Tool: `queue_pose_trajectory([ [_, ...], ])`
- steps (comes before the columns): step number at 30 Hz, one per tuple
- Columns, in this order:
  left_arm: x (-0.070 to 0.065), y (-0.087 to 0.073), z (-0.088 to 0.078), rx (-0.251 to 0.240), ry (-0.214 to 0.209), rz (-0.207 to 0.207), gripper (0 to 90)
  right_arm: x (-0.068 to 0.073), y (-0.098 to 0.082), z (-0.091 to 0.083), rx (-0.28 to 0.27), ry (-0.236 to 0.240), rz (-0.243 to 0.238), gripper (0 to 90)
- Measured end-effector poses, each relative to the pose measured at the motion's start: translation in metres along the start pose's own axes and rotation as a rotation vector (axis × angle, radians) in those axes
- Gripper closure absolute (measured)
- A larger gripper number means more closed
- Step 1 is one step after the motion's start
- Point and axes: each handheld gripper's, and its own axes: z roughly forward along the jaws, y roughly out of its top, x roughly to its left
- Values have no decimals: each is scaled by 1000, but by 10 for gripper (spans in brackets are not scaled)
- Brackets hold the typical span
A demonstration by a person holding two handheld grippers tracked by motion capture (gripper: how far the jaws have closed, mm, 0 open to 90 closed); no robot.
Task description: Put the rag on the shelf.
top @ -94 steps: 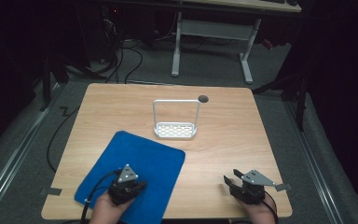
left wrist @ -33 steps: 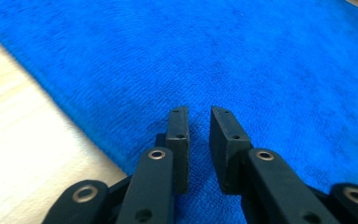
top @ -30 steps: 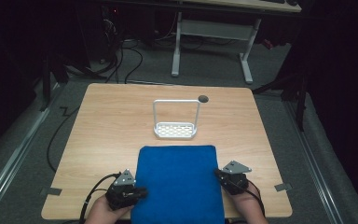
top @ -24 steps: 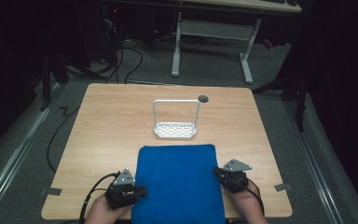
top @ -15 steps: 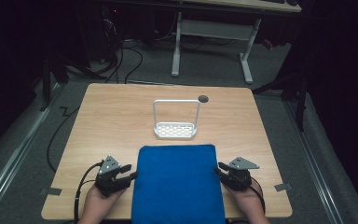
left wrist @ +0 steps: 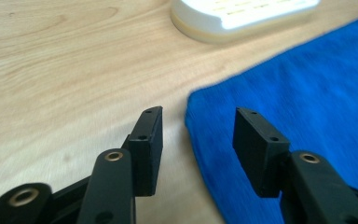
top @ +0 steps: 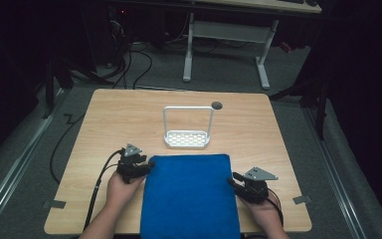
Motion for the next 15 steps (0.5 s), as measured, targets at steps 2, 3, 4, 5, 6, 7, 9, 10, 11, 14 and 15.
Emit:
queue_pose_trajectory([
  [2,2,2,4,-9,-29,-9,579,0,0,0,2,2,-2,667],
  [3,2,2,5,-8,-35,-12,580,0,0,0,1,3,-1,672],
  [4,2,2,6,-4,-29,-15,598,-1,0,0,1,6,3,677],
  [5,3,1,7,2,-26,-19,631,-1,0,0,2,6,9,679],
  [6,3,0,8,-1,-27,-18,663,-1,0,1,1,3,17,682],
  [7,2,-1,8,-2,-23,-13,707,-1,0,1,1,9,22,683],
  [9,0,-2,8,-3,-3,-5,769,-2,1,1,-3,12,20,684],
  [10,-1,-2,8,-4,12,-3,797,-2,1,1,-4,12,21,684],
  [11,-1,-2,8,-3,20,0,816,-2,2,1,-2,11,16,684],
  [14,-2,-2,8,-3,25,0,847,-2,2,2,-6,9,21,669],
  [15,-2,-2,8,-3,26,3,854,-2,2,4,-5,6,22,661],
])
